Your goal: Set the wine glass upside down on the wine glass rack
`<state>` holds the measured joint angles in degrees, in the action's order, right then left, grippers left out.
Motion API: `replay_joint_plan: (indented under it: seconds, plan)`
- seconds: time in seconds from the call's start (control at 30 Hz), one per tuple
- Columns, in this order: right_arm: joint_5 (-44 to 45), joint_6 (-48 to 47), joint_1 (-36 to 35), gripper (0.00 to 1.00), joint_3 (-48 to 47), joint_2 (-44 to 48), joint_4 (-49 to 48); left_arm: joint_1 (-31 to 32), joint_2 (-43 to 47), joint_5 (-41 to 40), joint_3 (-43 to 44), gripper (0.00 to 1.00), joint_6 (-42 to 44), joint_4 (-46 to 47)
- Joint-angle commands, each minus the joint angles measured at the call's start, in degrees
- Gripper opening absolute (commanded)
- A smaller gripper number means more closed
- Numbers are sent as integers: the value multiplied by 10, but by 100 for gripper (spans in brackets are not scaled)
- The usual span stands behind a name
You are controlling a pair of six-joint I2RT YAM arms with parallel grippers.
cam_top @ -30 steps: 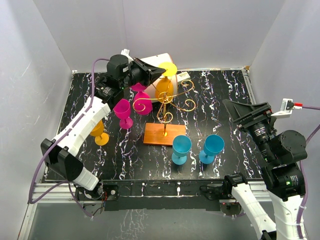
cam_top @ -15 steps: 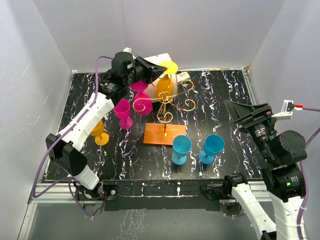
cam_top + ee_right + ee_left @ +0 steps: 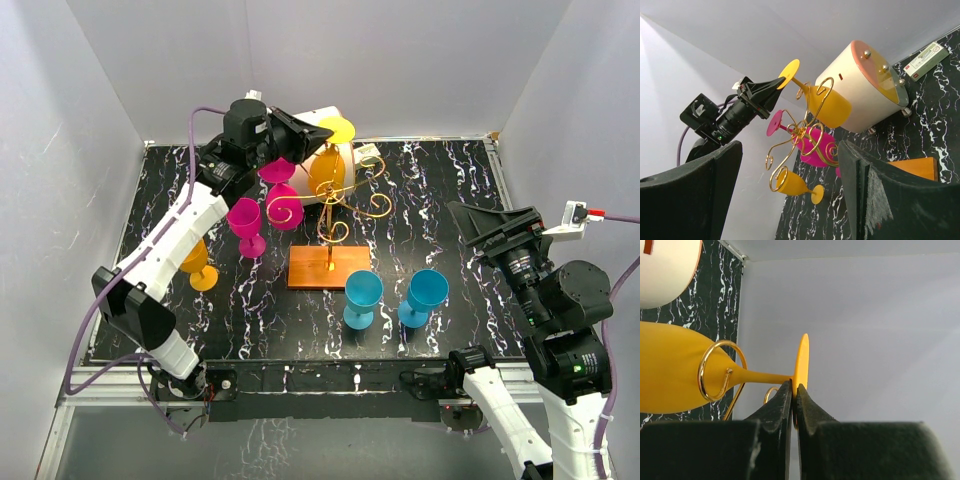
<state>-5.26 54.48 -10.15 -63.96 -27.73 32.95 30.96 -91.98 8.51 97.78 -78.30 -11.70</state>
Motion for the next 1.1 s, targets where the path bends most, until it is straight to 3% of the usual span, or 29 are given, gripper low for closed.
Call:
replay_joint_plan:
  seconds: [0.0,0.23,0.57,0.87,1.07]
  plan:
    - [11,-8,0,75,-21,7,-17,-2,-16,9,35,0,8,18]
    - [13,-7,0,75,-21,7,-15,-2,-21,15,30,0,8,16]
    - [12,-7,0,75,-23,6,-15,-6,16,-57,16,0,32,-8]
    - [8,-5,0,75,-23,4,-18,-7,41,-73,2,0,44,-20]
    - [8,-3,0,75,-21,5,-20,-6,55,-84,-16,6,71,-28]
